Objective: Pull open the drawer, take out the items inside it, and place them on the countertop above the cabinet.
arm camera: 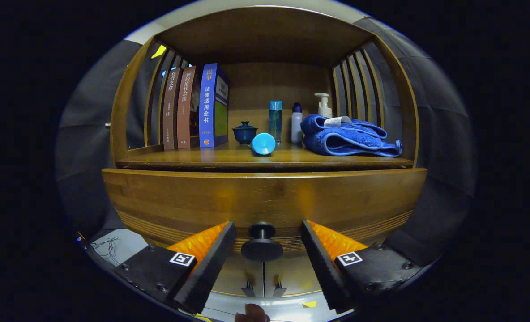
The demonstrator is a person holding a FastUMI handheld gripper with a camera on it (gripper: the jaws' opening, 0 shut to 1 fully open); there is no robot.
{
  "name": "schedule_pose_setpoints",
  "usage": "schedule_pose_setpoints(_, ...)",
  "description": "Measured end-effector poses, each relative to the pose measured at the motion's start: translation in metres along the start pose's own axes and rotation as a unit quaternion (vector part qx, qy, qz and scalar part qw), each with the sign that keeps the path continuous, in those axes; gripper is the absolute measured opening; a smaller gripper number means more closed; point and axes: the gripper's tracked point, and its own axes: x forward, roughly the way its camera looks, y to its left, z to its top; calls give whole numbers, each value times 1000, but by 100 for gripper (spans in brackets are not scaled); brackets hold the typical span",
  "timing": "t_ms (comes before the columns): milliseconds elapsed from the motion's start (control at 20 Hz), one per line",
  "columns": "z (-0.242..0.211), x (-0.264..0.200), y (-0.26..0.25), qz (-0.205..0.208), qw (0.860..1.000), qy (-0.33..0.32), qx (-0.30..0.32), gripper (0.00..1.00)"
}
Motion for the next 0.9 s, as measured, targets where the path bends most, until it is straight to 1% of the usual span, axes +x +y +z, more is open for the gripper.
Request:
schedule_pose_setpoints(300, 2, 18, -2, 2, 1000, 8, 9, 100)
schedule_pose_setpoints(400, 1, 18, -3, 2, 1000, 4, 16, 99)
schedule_pose_setpoints(550, 0, 16, -4, 7, 1000, 14, 21, 100)
schedule_pose_setpoints(700, 22, 0, -6, 12, 1000, -3, 9, 99)
schedule_pose_setpoints(900, 58, -34, -18, 2, 1000, -21, 2, 99)
